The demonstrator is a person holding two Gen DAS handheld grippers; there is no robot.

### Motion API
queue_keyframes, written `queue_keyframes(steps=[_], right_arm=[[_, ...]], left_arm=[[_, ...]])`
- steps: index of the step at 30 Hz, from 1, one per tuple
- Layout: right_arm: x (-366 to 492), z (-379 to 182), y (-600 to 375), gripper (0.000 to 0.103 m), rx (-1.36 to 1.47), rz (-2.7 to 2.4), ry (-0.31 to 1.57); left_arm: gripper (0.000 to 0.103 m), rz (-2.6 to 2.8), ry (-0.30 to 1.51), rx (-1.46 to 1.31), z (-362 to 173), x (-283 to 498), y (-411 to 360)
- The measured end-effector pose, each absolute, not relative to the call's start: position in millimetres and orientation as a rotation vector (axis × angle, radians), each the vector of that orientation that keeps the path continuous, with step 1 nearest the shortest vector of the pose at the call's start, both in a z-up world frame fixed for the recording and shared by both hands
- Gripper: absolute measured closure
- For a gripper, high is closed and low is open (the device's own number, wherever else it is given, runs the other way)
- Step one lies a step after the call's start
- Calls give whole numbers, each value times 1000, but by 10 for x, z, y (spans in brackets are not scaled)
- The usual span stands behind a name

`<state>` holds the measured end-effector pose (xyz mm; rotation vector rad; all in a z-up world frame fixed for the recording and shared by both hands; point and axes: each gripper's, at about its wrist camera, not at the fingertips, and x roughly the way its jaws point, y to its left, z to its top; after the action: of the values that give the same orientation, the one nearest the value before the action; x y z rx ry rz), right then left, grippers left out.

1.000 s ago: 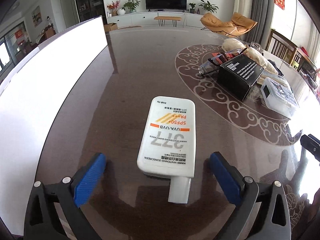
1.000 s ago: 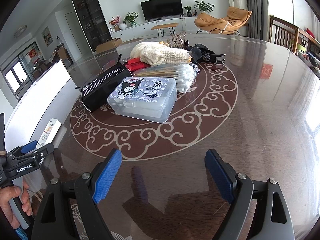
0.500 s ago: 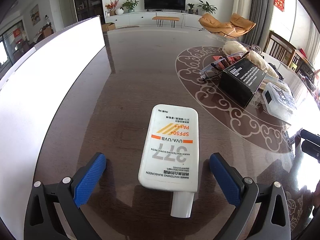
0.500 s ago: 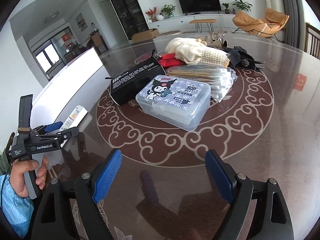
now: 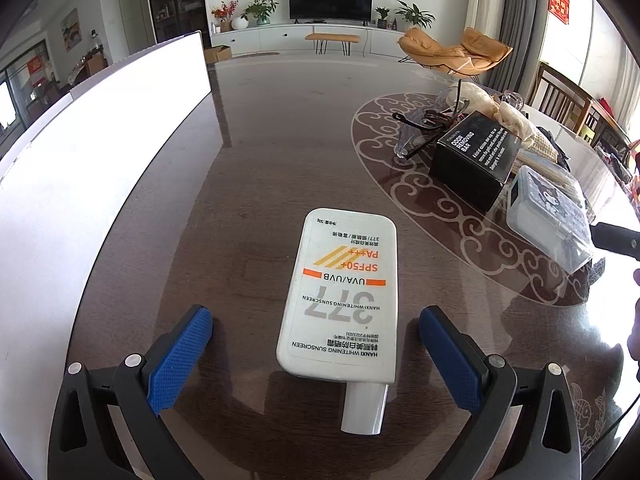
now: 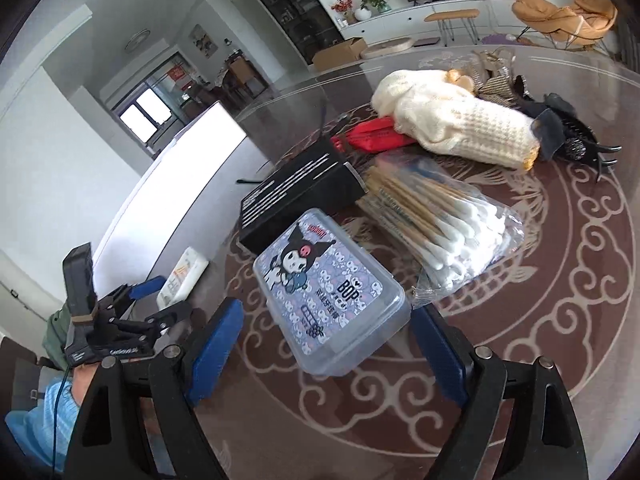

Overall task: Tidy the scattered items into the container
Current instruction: 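Carry the sunscreen bottle in the left gripper while the right gripper grasps the clear cartoon box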

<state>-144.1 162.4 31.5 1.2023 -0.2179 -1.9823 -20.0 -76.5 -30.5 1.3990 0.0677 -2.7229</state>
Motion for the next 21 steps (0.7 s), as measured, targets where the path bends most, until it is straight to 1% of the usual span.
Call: queue_keyframes(steps=[2, 7, 11, 21], right_arm=[[-1165, 332, 1447, 16, 1199, -1883, -104], [-686, 336, 1172, 16, 1152, -2021, 280], [-532, 255, 1007, 16, 1096, -2116, 466], [-519, 229, 945, 15, 1097, -2188, 433]], left_arm=[[0, -2722, 66, 1399, -305, -202, -763], [0, -2721, 67, 1398, -300, -208, -763], [0, -2719, 66, 1398, -299, -212, -764], [0, -2719, 66, 1397, -300, -211, -764]])
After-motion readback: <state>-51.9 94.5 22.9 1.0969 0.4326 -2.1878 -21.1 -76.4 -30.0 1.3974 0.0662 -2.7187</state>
